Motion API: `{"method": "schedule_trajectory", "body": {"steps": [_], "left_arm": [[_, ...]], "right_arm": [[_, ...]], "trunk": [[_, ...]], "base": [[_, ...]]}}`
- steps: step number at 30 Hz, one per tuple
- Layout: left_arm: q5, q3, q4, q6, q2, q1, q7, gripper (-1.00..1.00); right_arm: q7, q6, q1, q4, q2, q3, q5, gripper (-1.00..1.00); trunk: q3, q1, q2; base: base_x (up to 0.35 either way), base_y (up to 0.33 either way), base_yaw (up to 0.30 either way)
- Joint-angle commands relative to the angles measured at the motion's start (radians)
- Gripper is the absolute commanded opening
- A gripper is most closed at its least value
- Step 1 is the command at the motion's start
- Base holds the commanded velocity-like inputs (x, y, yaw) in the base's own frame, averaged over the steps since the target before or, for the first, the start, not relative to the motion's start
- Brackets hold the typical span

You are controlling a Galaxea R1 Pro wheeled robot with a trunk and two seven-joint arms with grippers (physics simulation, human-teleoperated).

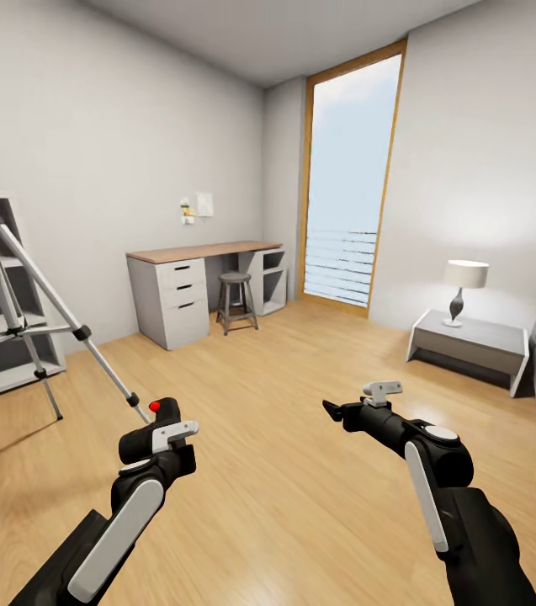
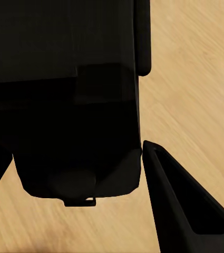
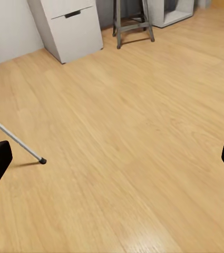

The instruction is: Attach the digital camera to the camera tripod in the bedroom.

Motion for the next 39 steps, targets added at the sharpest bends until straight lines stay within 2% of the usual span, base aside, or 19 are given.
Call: {"method": "schedule_trajectory", "body": {"steps": [1, 39], "left_arm": [[0.004, -0.002, -0.001, 0.005, 0.001, -0.001, 0.007, -1.00], [0.008, -0.002, -0.006, 0.007, 0.001, -0.001, 0.007, -1.00]], "right_arm": [[0.004, 0.006, -0.001, -0.001, 0.001, -0.002, -0.002, 1.00], [0.004, 0.029, -0.001, -0.001, 0.001, -0.001, -0.002, 1.00]], "trunk": [[0.001, -0.004, 0.007], [0.064, -0.150, 0.273]], "base": [[0.000, 0.000, 0.000], [0.000, 0.000, 0.000]]}}
